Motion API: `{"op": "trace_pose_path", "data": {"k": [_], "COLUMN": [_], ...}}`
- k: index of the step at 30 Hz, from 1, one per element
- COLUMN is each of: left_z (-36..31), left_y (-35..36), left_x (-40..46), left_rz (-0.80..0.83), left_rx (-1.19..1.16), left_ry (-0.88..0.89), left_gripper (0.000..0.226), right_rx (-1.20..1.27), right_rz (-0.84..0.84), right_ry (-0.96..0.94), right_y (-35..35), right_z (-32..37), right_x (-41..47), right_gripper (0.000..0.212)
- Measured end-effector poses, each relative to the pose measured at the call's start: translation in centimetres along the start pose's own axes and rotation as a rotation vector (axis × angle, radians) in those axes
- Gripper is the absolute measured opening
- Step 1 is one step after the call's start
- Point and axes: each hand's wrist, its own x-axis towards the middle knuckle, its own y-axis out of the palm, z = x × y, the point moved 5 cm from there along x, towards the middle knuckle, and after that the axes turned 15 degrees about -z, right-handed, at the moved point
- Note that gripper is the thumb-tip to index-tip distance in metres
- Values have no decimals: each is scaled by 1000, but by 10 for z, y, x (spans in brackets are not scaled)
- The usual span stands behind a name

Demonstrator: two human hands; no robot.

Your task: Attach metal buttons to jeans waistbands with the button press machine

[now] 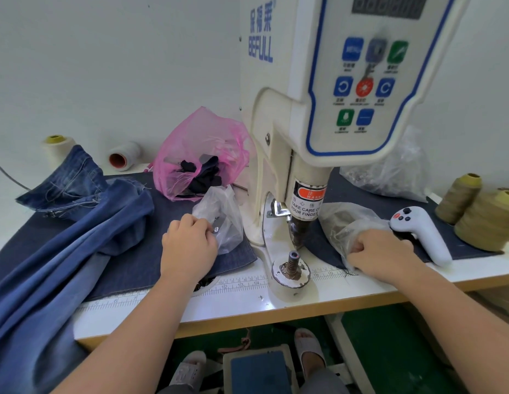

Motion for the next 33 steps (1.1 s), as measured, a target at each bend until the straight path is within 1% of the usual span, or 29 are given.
{"op": "trace_pose_path", "data": {"k": [3,6,7,9,11,13,15,18,21,25,28,33], "left_z": [1,1,1,1,2,2,3,3,3,4,4,5], "left_y": [0,0,0,1,2,2,3,3,3,4,4,4], "left_x": [0,0,0,0,0,0,0,0,1,1,2,2], "left_rz": [-2,-4,-7,-13,-21,-28,-26,-22,-22,-17,-18,-19], "left_rx": [6,3,0,-2,-6,-13,-14,-10,-7,-22,-27,-31], "left_ry": [4,3,3,6,8,4,2,3,4,-2,-4,-4], "left_gripper": [26,26,26,26,25,25,25,25,25,25,25,25], "right_rx": [42,85,113,206,310,364,377,339,319,426,558,400], "right_rz": [-45,-178,-208,-228,-221,-198,-161,-74,-10,8,-32,-20], "right_ry": [27,-50,-45,31,114,167,209,238,246,221,301,207], "right_y": [3,0,-2,-8,-13,-16,-18,-17,-16,-22,-22,-15], "right_z": [-1,7,8,5,0,-1,1,4,4,3,-6,-4], "right_x": [-4,-7,-8,-8,-9,-10,-11,-10,-7,-3,-2,-1], "right_gripper": [10,14,15,16,17,23,28,24,27,27,22,19]}}
